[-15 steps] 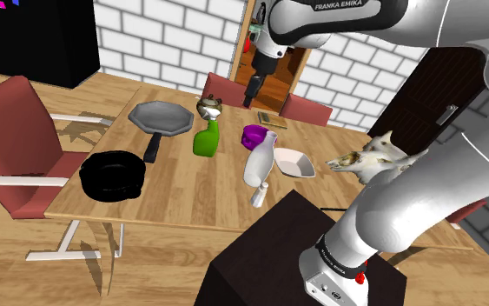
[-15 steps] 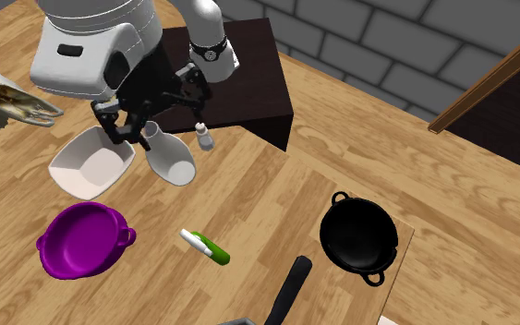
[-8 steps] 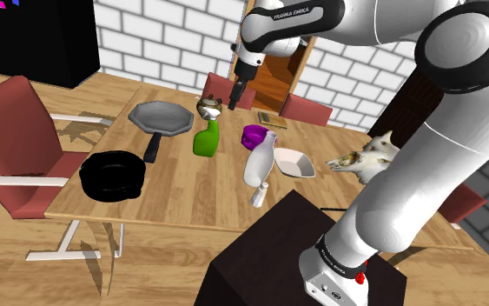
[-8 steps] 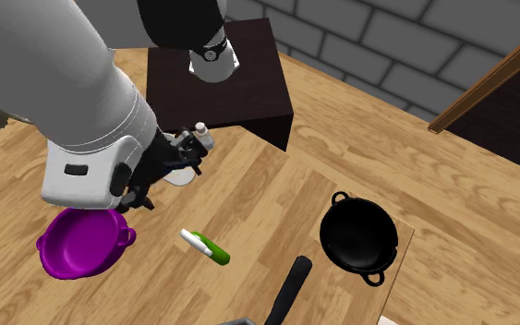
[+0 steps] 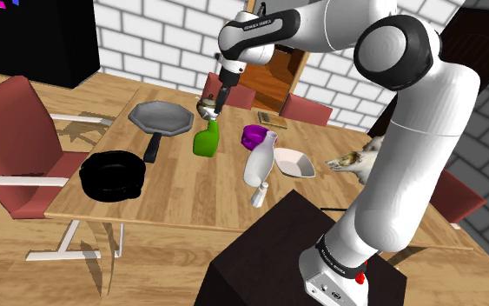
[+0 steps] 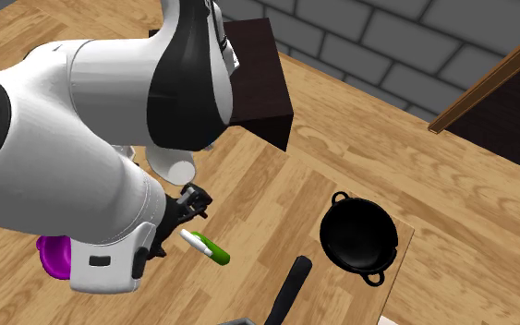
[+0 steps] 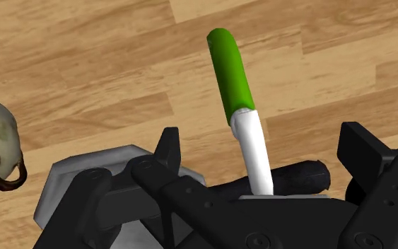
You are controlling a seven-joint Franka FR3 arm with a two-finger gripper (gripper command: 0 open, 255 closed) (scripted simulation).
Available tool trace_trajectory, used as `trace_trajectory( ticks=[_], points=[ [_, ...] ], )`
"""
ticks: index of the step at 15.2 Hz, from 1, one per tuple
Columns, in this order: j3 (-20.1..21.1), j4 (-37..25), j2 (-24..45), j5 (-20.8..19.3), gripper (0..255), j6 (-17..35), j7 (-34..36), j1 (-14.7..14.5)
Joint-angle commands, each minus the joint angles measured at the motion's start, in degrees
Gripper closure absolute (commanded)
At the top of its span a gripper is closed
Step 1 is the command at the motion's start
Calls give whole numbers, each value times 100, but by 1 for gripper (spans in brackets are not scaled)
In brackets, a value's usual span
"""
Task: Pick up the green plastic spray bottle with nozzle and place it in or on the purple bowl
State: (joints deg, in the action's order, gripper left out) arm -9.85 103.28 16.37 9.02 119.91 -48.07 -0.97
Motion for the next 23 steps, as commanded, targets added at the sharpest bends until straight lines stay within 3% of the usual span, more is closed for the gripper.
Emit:
trace_trajectory(
  ticks=[1, 5, 13, 14, 23],
  points=[
    [11, 24, 90, 30, 0, 110, -36, 7],
    [35, 169, 245, 81, 0, 407, -69, 2],
    [35, 169, 245, 81, 0, 406, -69, 2],
    [35, 169, 245, 81, 255, 406, -69, 2],
    [35, 169, 245, 82, 255, 407, -69, 2]
  ],
)
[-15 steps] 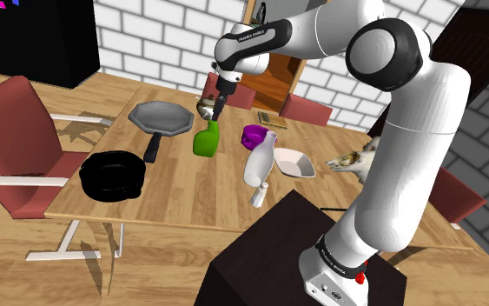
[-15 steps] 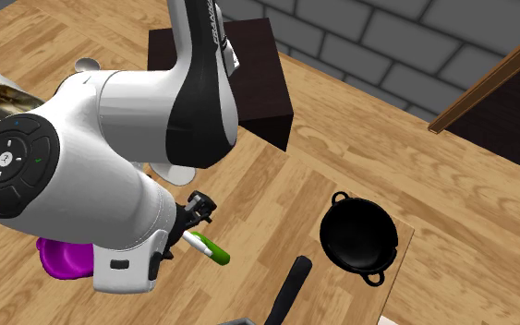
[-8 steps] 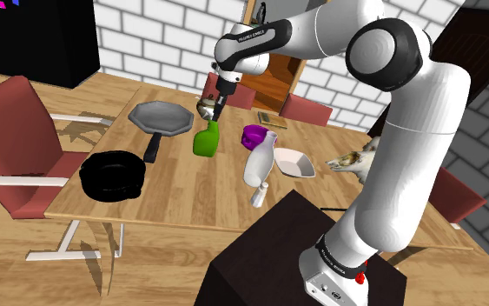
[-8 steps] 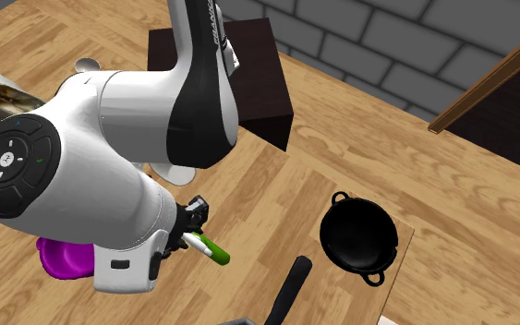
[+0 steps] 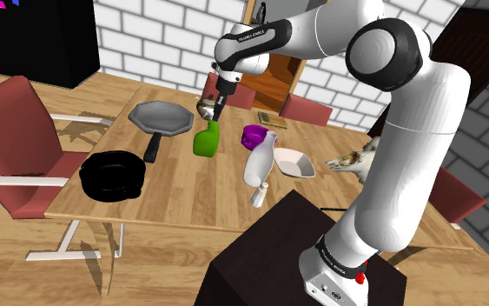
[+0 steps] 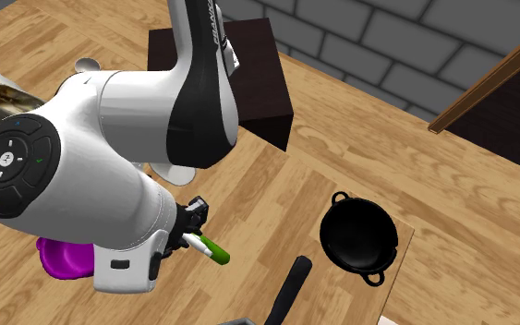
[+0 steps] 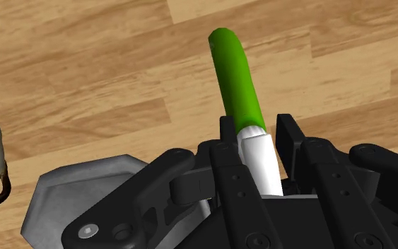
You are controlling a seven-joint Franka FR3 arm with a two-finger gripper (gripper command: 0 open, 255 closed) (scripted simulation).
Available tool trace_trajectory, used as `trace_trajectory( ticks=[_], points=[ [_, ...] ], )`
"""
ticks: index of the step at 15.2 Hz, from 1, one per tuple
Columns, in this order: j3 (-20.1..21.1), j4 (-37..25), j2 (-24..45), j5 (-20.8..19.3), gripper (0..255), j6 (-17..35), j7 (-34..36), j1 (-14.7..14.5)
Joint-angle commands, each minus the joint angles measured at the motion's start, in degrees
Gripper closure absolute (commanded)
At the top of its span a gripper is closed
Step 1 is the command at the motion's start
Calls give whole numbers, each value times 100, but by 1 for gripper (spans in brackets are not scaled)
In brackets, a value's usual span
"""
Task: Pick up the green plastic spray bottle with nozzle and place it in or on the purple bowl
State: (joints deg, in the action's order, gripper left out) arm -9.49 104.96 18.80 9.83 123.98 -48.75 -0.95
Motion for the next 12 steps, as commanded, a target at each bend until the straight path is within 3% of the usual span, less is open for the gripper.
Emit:
trace_trajectory(
  ticks=[1, 12],
  points=[
    [-4, -30, -34, -12, 255, -65, 12, -2],
    [-40, -464, -346, -125, 255, -800, 133, -15]
  ],
)
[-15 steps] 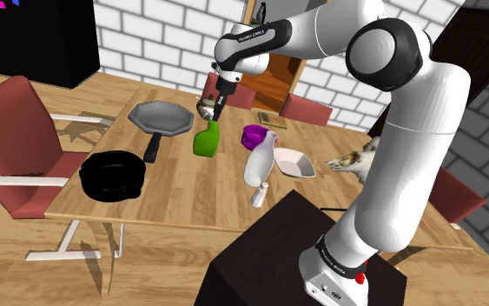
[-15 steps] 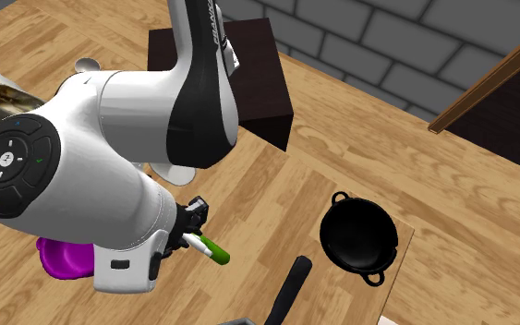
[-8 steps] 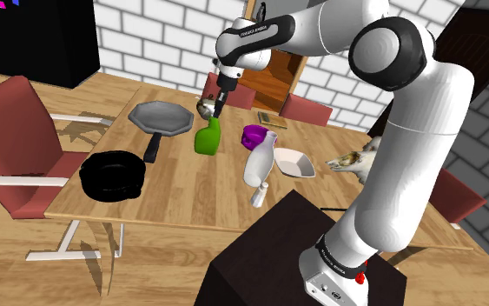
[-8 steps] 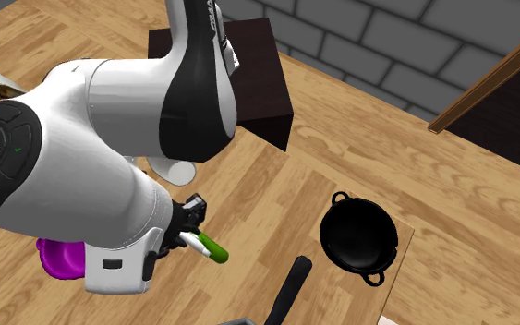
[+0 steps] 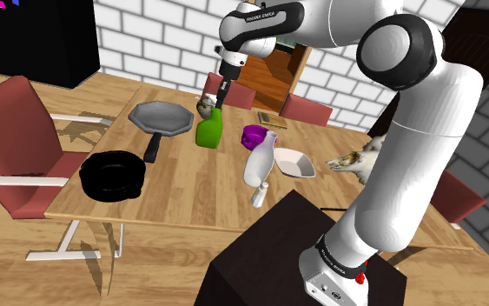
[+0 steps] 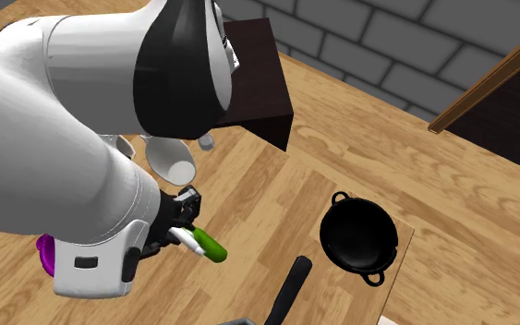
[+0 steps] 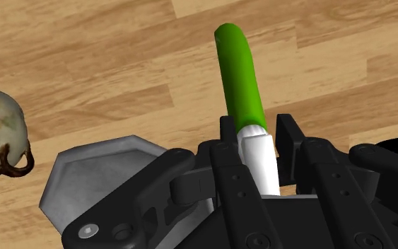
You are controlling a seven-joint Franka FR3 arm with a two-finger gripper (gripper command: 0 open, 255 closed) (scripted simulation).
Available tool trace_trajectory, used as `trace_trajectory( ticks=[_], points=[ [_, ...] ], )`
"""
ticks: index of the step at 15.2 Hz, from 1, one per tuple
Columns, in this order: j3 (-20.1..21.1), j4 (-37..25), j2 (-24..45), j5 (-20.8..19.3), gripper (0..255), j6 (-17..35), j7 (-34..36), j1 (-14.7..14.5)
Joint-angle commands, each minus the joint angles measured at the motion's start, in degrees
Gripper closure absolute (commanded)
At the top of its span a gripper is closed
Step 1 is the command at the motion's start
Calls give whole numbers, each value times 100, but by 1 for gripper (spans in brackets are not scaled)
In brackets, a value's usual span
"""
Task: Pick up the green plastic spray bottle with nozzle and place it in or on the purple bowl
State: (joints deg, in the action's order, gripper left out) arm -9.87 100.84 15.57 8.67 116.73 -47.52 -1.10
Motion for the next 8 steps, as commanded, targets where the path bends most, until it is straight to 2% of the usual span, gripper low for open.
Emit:
trace_trajectory(
  ticks=[1, 8],
  points=[
    [-5, -100, -45, -17, 255, -144, 20, 0],
    [-19, -475, -168, -66, 255, -636, 84, 1]
  ],
)
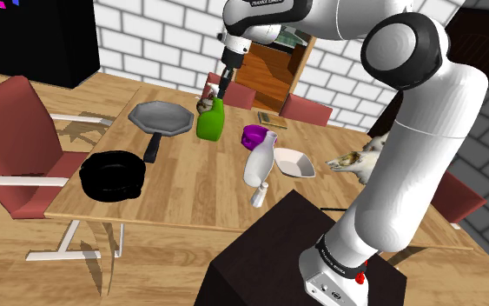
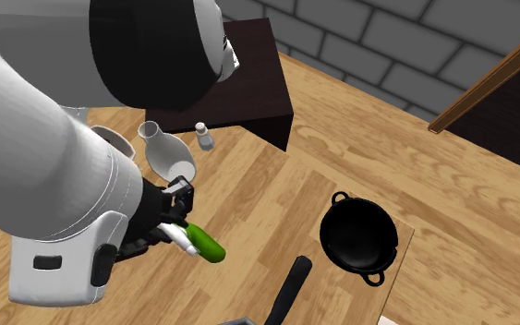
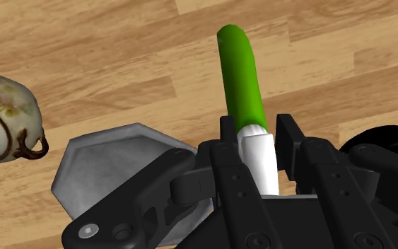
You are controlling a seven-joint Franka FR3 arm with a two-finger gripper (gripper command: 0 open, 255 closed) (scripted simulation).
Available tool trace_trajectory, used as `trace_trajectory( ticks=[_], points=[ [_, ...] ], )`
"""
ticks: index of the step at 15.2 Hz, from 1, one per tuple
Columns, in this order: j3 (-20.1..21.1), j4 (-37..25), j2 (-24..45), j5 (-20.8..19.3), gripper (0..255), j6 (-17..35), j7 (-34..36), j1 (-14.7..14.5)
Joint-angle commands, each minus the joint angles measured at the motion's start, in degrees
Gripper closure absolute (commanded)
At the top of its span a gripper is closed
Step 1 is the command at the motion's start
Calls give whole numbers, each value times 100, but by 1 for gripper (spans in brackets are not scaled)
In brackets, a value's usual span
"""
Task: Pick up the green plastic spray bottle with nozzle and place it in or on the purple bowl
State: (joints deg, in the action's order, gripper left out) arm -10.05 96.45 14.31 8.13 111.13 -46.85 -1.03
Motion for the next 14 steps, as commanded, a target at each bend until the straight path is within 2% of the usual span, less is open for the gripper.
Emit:
trace_trajectory(
  ticks=[1, 9, 14],
  points=[
    [-3, -95, -55, -17, 255, -148, 25, -4],
    [-13, -596, -114, -48, 255, -704, 84, 6],
    [-245, -839, -139, -5, 255, -1035, -493, 387]
  ],
)
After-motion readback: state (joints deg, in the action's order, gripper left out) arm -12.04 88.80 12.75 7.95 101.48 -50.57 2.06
